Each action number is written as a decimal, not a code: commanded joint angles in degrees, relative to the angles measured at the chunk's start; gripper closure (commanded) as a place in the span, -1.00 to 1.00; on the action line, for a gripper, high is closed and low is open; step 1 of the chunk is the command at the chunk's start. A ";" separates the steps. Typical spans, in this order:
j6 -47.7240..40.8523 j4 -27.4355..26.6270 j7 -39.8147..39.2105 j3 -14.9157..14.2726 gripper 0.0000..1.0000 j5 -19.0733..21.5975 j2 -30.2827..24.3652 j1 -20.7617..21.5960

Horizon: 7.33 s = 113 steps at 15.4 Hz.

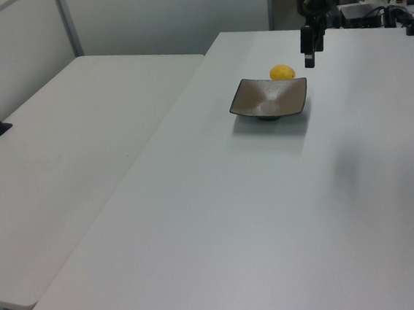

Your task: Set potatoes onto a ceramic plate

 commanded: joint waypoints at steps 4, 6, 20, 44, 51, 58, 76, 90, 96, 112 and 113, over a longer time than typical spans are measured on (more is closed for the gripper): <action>4.94 -1.78 -1.51 -0.97 -1.00 1.01 -1.56 0.73; 4.24 -1.78 -1.24 -1.06 -1.00 1.10 -1.64 0.73; 12.84 -0.73 8.86 -1.67 -1.00 1.10 1.43 -9.29; 38.86 18.87 18.53 -4.75 -1.00 -1.71 35.88 -22.65; 41.41 19.92 18.62 -4.58 -1.00 -2.59 39.31 -22.57; 41.41 19.93 18.71 -4.14 -0.12 -4.44 39.49 -22.57; 40.62 18.70 18.27 -2.56 0.39 -3.92 32.20 -24.94; 36.40 13.86 20.55 1.93 0.34 -2.59 28.24 -15.45; 36.06 14.04 20.47 2.02 -1.00 -2.59 28.15 -15.62; 8.91 6.32 2.20 1.40 -1.00 -2.33 12.79 -11.50; 7.68 4.82 0.97 1.05 -1.00 -2.24 10.94 -10.79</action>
